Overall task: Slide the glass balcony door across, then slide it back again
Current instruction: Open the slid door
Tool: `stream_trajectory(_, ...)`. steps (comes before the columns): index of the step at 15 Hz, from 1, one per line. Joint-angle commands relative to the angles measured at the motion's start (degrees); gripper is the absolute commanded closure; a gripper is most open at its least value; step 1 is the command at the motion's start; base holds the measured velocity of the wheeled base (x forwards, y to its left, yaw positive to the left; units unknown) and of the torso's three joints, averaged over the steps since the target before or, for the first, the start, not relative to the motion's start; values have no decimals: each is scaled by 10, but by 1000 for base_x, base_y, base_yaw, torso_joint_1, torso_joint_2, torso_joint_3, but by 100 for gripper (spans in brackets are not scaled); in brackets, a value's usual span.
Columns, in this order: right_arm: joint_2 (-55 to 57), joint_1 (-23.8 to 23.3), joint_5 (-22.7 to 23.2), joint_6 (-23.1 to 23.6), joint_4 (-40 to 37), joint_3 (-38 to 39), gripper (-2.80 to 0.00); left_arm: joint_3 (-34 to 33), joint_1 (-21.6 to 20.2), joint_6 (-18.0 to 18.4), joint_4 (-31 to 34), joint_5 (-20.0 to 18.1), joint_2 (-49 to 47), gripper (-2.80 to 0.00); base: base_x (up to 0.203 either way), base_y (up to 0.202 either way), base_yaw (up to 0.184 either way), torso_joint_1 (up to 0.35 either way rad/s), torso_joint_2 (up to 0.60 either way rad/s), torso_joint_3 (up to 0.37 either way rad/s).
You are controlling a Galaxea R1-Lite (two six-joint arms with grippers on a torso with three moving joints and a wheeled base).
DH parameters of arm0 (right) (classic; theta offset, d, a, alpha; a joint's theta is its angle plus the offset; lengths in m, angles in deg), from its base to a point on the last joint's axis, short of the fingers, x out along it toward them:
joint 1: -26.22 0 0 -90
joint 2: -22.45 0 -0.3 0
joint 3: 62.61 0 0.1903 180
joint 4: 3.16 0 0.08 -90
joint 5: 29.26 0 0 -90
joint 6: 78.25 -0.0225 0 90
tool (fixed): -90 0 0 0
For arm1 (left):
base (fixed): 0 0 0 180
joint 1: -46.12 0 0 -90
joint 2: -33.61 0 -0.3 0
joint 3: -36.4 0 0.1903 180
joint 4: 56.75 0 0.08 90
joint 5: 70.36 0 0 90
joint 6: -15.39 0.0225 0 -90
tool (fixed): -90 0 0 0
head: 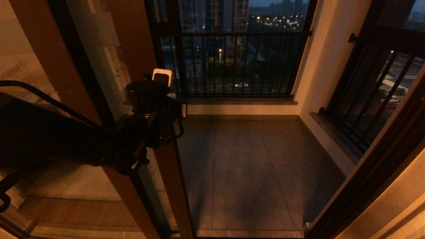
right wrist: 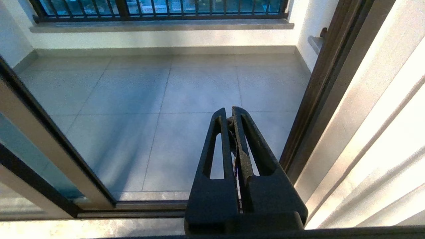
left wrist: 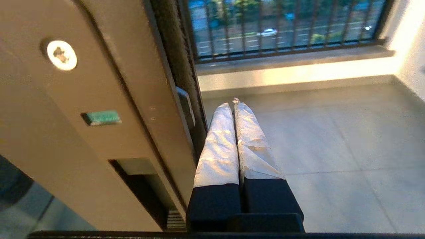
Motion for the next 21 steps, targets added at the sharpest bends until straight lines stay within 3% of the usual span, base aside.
stream_trajectory(1, 0, 0, 0, 0, 0, 2, 0, -1, -1, 0, -4, -3, 5, 0, 0, 0, 0, 0, 0, 0)
stream_trajectory(7, 0, 0, 0, 0, 0, 2, 0, -28, -15, -1, -5, -4, 21, 0, 0, 0, 0, 0, 0, 0)
stream_trajectory(15, 0, 0, 0, 0, 0, 2, 0, -49, -78, -2, -5, -6, 23, 0, 0, 0, 0, 0, 0, 0)
stream_trajectory(21, 0, 0, 0, 0, 0, 2, 0, -49, -82, -2, -5, -7, 29, 0, 0, 0, 0, 0, 0, 0)
